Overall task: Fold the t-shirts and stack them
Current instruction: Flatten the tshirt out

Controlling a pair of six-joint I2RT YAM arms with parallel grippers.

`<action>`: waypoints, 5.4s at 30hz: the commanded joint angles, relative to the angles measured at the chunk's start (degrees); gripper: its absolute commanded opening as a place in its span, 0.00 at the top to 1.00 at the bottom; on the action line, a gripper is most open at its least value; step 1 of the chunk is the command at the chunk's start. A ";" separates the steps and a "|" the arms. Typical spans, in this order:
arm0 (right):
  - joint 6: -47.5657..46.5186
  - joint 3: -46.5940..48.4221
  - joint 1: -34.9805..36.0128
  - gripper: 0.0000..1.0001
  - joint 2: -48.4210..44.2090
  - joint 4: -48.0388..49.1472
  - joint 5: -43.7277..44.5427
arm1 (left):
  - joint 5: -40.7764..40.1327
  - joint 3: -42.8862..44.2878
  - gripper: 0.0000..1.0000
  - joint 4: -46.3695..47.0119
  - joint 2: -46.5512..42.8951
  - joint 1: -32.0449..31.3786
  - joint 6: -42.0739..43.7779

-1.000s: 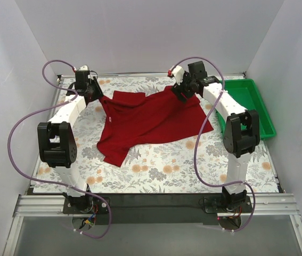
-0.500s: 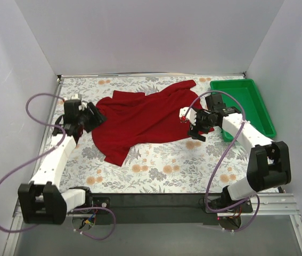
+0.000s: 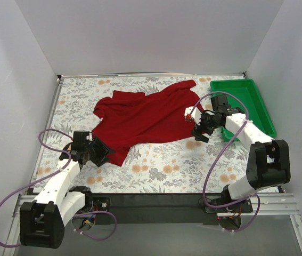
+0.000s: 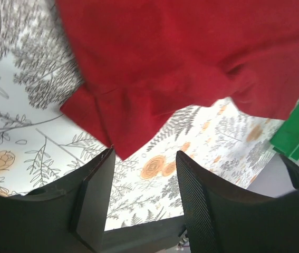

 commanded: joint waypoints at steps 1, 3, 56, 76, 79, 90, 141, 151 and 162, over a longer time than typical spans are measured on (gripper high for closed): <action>0.69 -0.34 -1.42 0.27 0.33 0.73 -1.54 | 1.02 -2.23 0.53 3.84 0.71 -1.66 -4.32; 0.78 -0.25 -2.04 0.27 0.51 0.73 -1.80 | -0.12 -2.50 0.54 4.63 2.11 -3.50 -5.30; 23.69 57.35 -5.73 0.99 21.63 -4.19 -5.35 | -16.13 42.16 1.00 12.53 20.19 2.11 -1.44; 31.84 35.66 -8.54 0.99 -12.03 19.50 -12.31 | 0.66 41.58 1.00 23.19 4.24 4.67 3.22; 21.84 15.62 -8.54 0.99 -19.33 12.28 -21.56 | 6.43 24.61 1.00 22.04 -1.83 4.58 1.65; -15.64 -21.42 -8.45 0.99 -41.22 -18.50 -12.71 | 10.61 1.19 1.00 -6.05 -12.56 1.24 -1.96; 13.26 23.75 -8.54 0.37 11.50 -5.42 -10.68 | 5.23 47.50 0.52 32.67 55.28 -1.23 84.25; 11.68 20.15 -8.54 0.37 11.41 -5.60 -11.47 | 15.84 39.36 0.46 57.24 61.18 3.87 102.00; 10.36 13.11 -8.54 0.37 8.60 -5.42 -18.06 | 30.45 49.18 0.43 51.22 68.03 8.01 110.97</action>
